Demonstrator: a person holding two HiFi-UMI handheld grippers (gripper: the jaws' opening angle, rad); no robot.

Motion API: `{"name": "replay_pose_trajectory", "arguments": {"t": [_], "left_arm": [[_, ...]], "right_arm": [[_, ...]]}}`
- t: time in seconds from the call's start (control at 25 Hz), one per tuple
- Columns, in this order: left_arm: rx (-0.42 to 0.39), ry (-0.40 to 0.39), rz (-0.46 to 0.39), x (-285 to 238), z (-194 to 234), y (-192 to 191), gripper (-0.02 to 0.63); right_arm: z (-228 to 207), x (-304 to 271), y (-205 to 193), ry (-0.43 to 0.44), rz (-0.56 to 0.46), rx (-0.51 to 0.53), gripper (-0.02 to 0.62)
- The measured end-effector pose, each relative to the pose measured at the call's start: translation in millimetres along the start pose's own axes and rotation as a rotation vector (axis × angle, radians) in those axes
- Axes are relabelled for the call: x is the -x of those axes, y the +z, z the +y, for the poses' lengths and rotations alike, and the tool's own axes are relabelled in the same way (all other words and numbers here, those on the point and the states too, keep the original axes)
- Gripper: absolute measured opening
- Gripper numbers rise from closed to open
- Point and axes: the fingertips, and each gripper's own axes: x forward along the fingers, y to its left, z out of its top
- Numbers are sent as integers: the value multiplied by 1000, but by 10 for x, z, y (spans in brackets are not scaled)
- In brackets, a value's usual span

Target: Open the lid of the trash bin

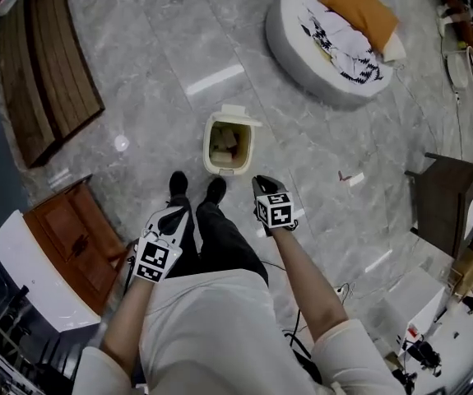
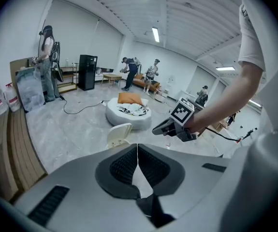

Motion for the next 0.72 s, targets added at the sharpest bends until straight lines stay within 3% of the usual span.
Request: {"name": "replay_pose_trajectory", "arguments": {"t": [0.28,0.72], "left_arm": [[-28,50,-56,294,-128,360,18],[-43,121,-180,826,35,796,18]], "right_arm": [[103,628,318,32,-96,91,49],[534,1574,946,58,-323,210,49]]}}
